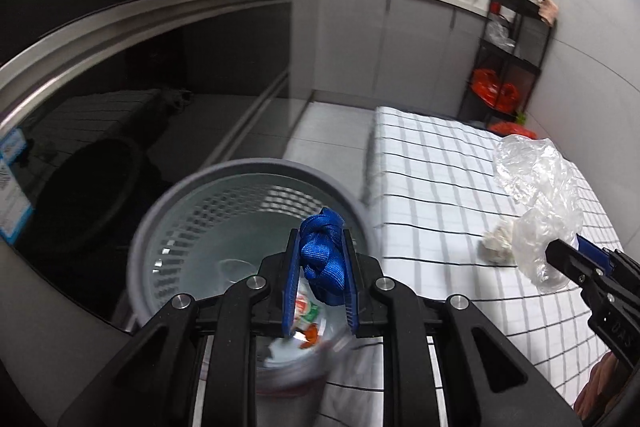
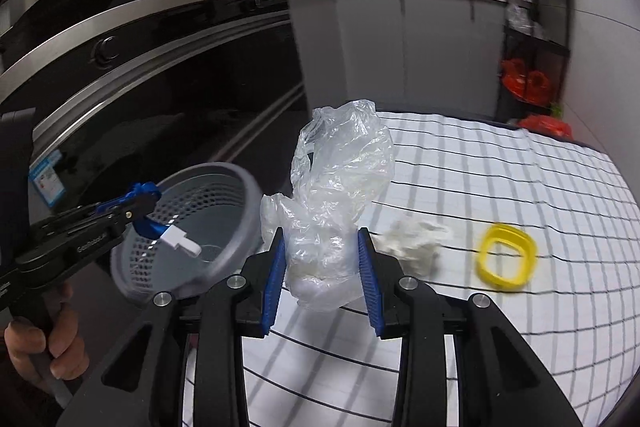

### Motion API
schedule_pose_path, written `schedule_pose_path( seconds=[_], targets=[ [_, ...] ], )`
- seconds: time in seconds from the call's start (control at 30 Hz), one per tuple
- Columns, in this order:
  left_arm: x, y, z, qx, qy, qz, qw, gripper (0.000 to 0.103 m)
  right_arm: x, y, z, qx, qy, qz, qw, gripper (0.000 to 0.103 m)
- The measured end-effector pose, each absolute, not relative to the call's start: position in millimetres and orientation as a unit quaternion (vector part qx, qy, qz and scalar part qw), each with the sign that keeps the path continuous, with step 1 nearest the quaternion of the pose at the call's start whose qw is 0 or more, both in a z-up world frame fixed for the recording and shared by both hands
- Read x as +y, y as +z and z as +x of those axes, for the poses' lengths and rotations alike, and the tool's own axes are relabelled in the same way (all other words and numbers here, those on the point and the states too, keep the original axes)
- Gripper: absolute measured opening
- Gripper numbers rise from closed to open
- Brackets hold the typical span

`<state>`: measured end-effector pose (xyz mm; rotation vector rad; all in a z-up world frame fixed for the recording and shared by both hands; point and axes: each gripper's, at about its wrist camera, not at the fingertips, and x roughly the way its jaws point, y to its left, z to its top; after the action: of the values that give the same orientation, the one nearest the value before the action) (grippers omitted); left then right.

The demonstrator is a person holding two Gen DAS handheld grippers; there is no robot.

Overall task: Collect trash
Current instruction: 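Carry blue cloth and plastic bag over the wastebasket and open both tools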

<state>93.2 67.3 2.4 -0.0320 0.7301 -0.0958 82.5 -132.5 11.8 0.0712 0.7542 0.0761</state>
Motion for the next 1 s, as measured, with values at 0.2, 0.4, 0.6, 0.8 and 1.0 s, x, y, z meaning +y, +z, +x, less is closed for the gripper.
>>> schedule_pose_path(
  seconds=[0.2,0.4,0.6,0.8,1.0],
  targets=[
    [99,1,103,0.359,-0.008,-0.020,0.933,0.019,-85,5,115,0.377,0.097,0.020,0.921,0.034],
    [120,-8,114,0.371,0.015,-0.028,0.928,0.019,-52,-9,144,0.397,0.139,0.021,0.907,0.034],
    [126,-15,126,0.373,0.033,-0.016,0.927,0.019,-29,-29,173,0.423,0.159,0.027,0.892,0.034],
    [132,-26,141,0.385,0.046,-0.017,0.922,0.019,-22,-49,184,0.446,0.167,0.032,0.879,0.034],
    [139,-36,149,0.400,0.054,-0.021,0.915,0.020,-20,-63,200,0.465,0.169,0.047,0.868,0.035]
  ],
)
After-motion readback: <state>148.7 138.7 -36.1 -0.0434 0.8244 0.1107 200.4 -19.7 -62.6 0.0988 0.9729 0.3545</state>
